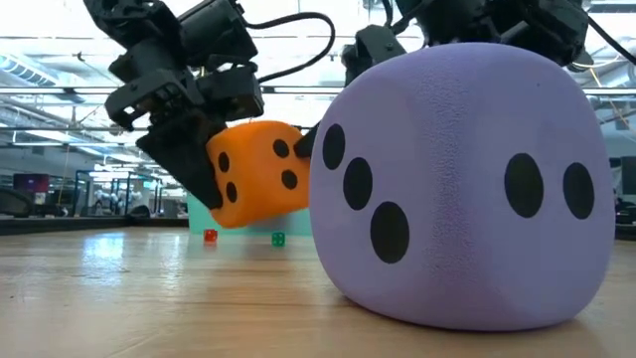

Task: Pick & Place Dice
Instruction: Put the large orange dice into the green bin

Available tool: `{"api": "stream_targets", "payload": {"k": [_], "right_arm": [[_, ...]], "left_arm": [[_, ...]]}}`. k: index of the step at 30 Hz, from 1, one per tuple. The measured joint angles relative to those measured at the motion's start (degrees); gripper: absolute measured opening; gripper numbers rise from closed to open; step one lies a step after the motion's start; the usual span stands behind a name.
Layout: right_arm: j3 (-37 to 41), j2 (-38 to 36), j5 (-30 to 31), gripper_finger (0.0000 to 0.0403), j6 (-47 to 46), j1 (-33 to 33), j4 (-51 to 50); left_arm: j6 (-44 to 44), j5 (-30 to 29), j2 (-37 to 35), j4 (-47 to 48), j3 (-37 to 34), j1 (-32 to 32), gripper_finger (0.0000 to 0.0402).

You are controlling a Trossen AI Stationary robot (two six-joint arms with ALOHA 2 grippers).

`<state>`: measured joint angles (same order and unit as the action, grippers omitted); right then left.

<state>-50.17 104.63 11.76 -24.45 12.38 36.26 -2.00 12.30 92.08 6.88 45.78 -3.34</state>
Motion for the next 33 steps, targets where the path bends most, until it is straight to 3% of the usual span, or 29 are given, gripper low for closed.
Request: {"api": "stream_targets", "payload": {"k": [15, 24, 33], "right_arm": [[0.0, -10.2, 0.7, 0.0153, 5.4, -2.7, -5.9], [-0.2, -12.7, 1.4, 0.0153, 8.9, -7.0, -2.7], [-2.3, -12.5, 0.8, 0.0153, 11.2, -11.0, -2.2]], "left_arm": [[5.0, -1.8, -12.7, 6.8, 2.4, 5.2, 0.0267], [9.1, -1.4, -13.2, 6.9, 4.8, 11.1, 0.0267], [14.8, -2.0, -12.8, 19.6, 13.0, 16.9, 0.0267]]}}
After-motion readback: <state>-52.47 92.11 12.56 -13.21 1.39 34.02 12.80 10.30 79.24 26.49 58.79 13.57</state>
